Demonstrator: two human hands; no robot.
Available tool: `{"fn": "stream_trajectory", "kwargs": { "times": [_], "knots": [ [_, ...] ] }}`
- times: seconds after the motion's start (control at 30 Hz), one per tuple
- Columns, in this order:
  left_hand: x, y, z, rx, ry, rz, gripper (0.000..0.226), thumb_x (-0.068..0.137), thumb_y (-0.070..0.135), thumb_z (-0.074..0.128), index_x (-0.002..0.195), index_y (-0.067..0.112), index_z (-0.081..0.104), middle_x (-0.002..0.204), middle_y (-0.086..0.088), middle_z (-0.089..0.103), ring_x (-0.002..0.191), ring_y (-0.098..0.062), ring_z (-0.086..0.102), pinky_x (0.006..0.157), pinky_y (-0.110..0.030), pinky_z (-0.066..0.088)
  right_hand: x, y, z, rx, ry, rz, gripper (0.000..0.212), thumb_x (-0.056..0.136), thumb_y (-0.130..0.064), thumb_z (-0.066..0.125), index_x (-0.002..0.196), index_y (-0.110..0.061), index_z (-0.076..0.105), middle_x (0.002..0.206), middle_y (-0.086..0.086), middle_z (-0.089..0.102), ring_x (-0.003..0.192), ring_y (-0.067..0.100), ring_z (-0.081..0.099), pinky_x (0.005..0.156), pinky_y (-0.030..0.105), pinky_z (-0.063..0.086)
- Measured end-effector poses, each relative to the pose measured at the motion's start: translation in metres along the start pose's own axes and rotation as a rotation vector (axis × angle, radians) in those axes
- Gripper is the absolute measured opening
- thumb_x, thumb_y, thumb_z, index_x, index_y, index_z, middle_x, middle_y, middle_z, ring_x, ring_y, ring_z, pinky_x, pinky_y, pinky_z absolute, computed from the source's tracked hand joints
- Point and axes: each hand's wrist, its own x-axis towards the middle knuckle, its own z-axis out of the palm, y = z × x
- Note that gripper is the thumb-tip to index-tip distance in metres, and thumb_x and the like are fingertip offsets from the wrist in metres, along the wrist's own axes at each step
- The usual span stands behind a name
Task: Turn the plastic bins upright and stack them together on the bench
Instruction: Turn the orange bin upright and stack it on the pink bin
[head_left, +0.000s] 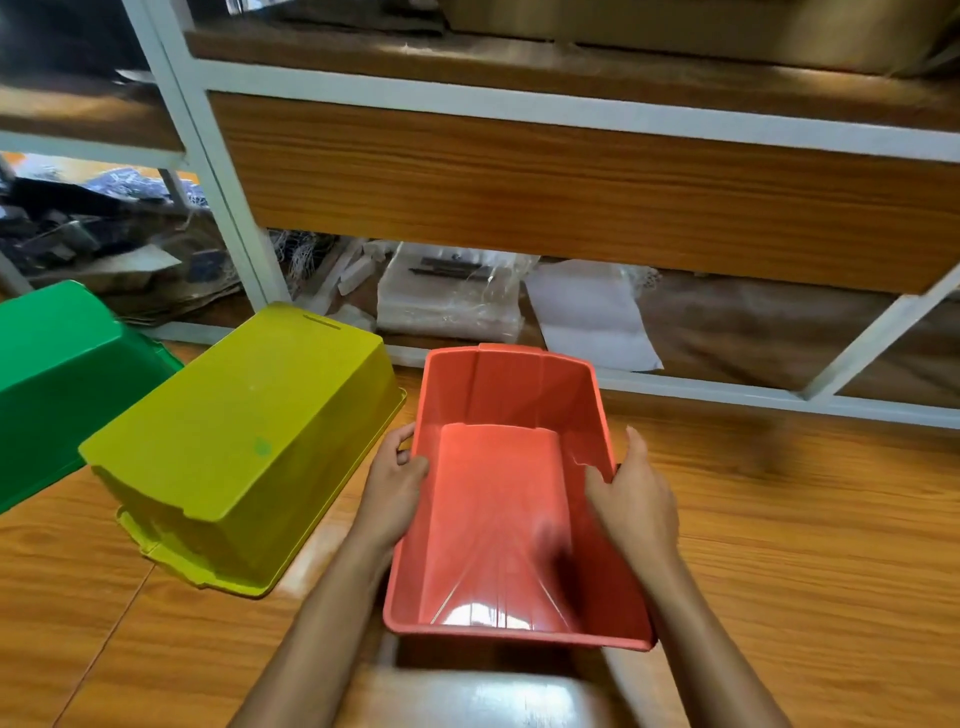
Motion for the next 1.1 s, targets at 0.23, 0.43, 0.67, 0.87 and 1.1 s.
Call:
{"fn": "stream_trajectory", "kwargs": {
  "times": [0.23, 0.43, 0.67, 0.87, 1.1],
  "knots": [
    [0.008, -0.01, -0.005, 0.025, 0.117, -0.045, 0.019, 0.089, 0.006, 0.057, 0.101, 0.01, 0.071, 0.092, -0.011, 0.072, 0.068, -0.017, 0.065, 0.056, -0.026, 0.047, -0.001, -0.004, -0.005, 0.109, -0.04, 0.105, 0.034, 0.091, -0.041, 0.06, 0.111, -0.015, 0.067, 0.106, 0.016, 0.072, 0.104, 0.038, 0.064, 0.079, 0.038, 0.046],
    [0.004, -0.009, 0.002, -0.059, 0.049, -0.114, 0.025, 0.086, 0.004, 0.056, 0.103, 0.009, 0.073, 0.078, -0.003, 0.071, 0.057, -0.013, 0.063, 0.052, -0.025, 0.048, -0.006, 0.026, -0.009, 0.431, -0.362, 0.149, 0.039, 0.078, -0.045, 0.071, 0.116, -0.034, 0.066, 0.109, 0.001, 0.075, 0.095, 0.024, 0.073, 0.087, 0.048, 0.059],
    [-0.036, -0.001, 0.046, -0.151, -0.219, -0.106, 0.048, 0.084, -0.004, 0.045, 0.108, 0.026, 0.074, 0.083, -0.006, 0.075, 0.062, -0.017, 0.067, 0.056, -0.028, 0.052, -0.018, 0.06, -0.058, 0.524, -0.344, 0.156, 0.049, 0.075, -0.051, 0.069, 0.119, -0.031, 0.061, 0.108, -0.001, 0.074, 0.098, 0.024, 0.072, 0.092, 0.05, 0.057],
    [-0.082, 0.009, 0.123, -0.156, -0.345, -0.046, 0.061, 0.08, -0.013, 0.038, 0.111, 0.031, 0.068, 0.087, -0.002, 0.076, 0.066, -0.015, 0.07, 0.054, -0.026, 0.053, -0.038, 0.13, -0.117, 0.442, -0.102, 0.165, 0.074, 0.058, -0.071, 0.06, 0.112, -0.021, 0.065, 0.1, 0.001, 0.074, 0.094, 0.027, 0.07, 0.087, 0.048, 0.057],
    [-0.164, -0.001, 0.243, 0.037, -0.406, 0.063, 0.061, 0.076, -0.015, 0.042, 0.122, 0.017, 0.066, 0.076, 0.005, 0.07, 0.054, -0.003, 0.062, 0.047, -0.016, 0.045, -0.087, 0.252, -0.217, 0.395, 0.007, 0.163, 0.052, 0.072, -0.044, 0.07, 0.12, -0.027, 0.059, 0.107, 0.001, 0.073, 0.099, 0.031, 0.069, 0.09, 0.049, 0.055]
  ]
}}
